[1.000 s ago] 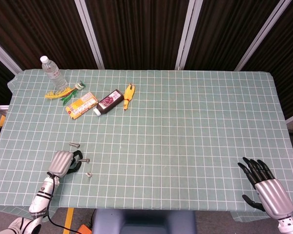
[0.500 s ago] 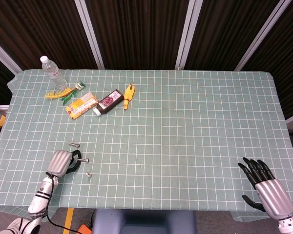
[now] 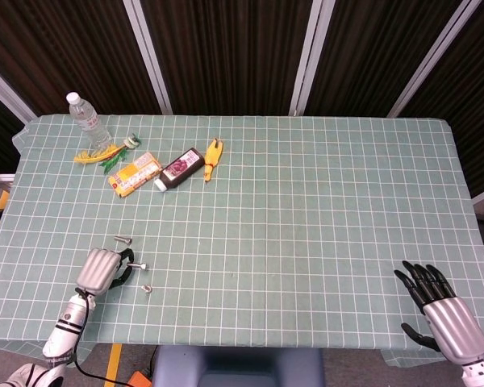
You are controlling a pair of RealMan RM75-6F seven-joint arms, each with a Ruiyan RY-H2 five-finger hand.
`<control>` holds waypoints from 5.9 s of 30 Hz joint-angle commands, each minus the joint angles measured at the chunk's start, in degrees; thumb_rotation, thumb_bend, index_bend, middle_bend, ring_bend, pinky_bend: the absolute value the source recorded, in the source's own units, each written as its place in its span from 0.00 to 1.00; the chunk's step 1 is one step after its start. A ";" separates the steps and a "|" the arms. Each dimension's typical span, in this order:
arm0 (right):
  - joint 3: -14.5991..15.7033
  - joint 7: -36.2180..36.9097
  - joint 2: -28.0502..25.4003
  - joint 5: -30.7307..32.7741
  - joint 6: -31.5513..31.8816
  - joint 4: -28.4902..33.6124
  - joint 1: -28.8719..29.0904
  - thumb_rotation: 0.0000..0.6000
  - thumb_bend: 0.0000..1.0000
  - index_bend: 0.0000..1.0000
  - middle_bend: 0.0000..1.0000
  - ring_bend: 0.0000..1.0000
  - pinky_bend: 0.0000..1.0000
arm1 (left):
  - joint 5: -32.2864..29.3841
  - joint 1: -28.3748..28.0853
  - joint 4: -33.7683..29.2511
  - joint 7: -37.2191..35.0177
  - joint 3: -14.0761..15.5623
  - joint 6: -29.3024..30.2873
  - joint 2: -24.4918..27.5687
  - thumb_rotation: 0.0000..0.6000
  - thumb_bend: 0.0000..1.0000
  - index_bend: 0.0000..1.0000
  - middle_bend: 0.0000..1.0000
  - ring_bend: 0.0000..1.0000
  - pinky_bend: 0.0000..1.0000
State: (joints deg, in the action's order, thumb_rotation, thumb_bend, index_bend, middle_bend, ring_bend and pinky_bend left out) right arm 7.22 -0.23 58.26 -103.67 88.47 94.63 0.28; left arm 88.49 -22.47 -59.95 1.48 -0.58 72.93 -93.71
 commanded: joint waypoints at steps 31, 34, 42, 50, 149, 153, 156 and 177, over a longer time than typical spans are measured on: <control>0.34 1.46 -0.60 -1.10 1.18 -0.39 -0.31 1.00 0.31 0.00 0.00 0.00 0.00 | -5.77 0.65 -18.69 62.91 1.04 -3.68 6.48 1.00 0.52 0.59 1.00 1.00 1.00; 0.30 1.42 -0.53 -1.09 1.14 -0.43 -0.29 1.00 0.31 0.00 0.00 0.00 0.00 | -6.19 0.65 -18.87 62.52 1.39 -4.24 6.29 1.00 0.51 0.59 1.00 1.00 1.00; 0.36 1.26 -0.53 -1.22 1.08 -0.42 -0.30 1.00 0.31 0.00 0.00 0.00 0.00 | -4.79 0.41 -18.85 62.12 1.44 -2.62 6.06 1.00 0.51 0.58 1.00 1.00 1.00; 0.39 1.31 -0.59 -1.28 1.16 -0.42 -0.34 1.00 0.31 0.00 0.00 0.00 0.00 | -4.58 0.32 -19.09 62.39 1.57 -2.37 6.05 1.00 0.51 0.57 1.00 1.00 1.00; -0.43 -0.94 0.33 1.13 -1.64 0.19 0.56 1.00 0.31 0.00 0.00 0.00 0.00 | -12.38 -10.09 0.54 1.76 -6.69 -18.32 4.09 1.00 0.39 0.45 1.00 1.00 1.00; -0.38 -1.13 0.45 1.07 -1.74 0.20 0.59 1.00 0.31 0.00 0.00 0.00 0.00 | -11.82 -9.74 2.20 -0.31 -5.70 -18.62 3.74 1.00 0.39 0.44 1.00 1.00 1.00; -0.36 -1.27 0.53 1.05 -1.80 0.21 0.60 1.00 0.31 0.00 0.00 0.00 0.00 | -11.70 -9.85 3.82 -1.55 -5.20 -19.50 3.08 1.00 0.38 0.44 1.00 1.00 1.00; -0.41 -1.93 0.81 1.46 -2.27 0.27 0.74 1.00 0.31 0.00 0.00 0.00 0.00 | -10.79 -10.30 10.18 -3.61 -4.46 -19.43 0.21 1.00 0.38 0.56 1.00 1.00 1.00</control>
State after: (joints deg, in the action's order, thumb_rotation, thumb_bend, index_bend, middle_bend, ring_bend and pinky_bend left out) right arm 6.82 -2.16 59.06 -102.21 86.20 94.90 1.03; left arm 77.68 -32.78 -49.77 -2.13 -5.05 53.49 -93.49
